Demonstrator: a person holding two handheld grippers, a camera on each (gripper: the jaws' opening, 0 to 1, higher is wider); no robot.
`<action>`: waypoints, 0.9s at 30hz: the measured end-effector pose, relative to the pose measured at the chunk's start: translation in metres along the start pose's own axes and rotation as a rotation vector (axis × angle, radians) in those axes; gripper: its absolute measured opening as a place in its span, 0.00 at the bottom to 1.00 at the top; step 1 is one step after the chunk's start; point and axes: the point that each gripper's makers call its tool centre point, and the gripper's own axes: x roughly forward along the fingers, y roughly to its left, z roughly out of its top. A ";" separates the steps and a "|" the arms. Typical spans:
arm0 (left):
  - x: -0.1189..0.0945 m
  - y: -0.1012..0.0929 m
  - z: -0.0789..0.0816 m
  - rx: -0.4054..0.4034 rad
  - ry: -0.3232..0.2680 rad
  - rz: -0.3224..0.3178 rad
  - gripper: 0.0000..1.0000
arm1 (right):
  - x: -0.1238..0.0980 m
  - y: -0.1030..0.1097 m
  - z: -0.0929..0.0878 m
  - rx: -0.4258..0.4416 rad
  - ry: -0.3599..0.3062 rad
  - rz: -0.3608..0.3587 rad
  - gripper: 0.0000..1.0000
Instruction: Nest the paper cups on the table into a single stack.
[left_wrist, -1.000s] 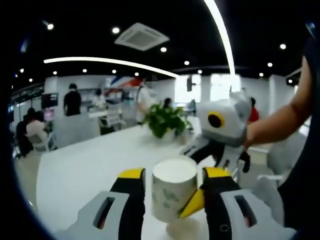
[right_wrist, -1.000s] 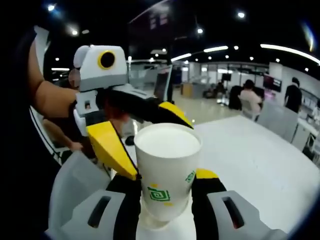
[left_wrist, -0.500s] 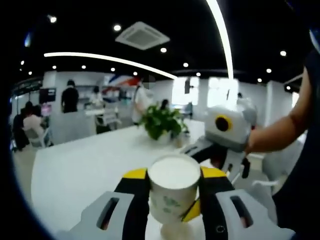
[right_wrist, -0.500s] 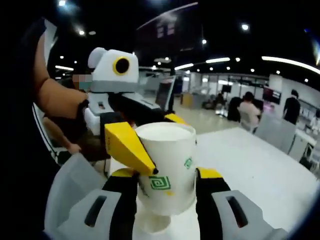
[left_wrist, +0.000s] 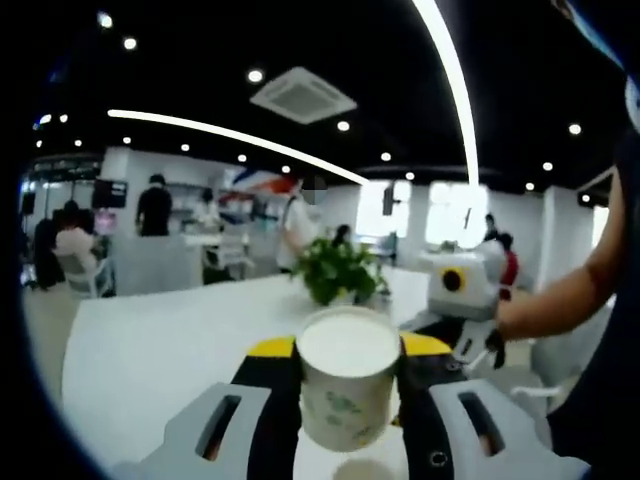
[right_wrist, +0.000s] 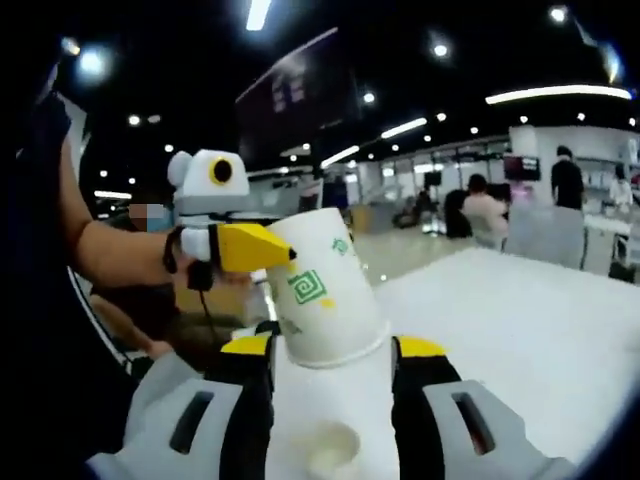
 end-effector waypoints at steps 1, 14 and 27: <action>-0.001 0.000 0.002 -0.003 -0.007 -0.002 0.34 | -0.001 -0.001 0.000 0.014 -0.005 -0.002 0.40; -0.028 0.002 0.005 -0.125 -0.063 -0.124 0.36 | -0.023 0.017 0.026 0.189 -0.158 0.152 0.22; -0.040 -0.007 -0.036 -0.087 0.067 -0.190 0.36 | -0.027 0.031 0.046 0.200 -0.177 0.229 0.04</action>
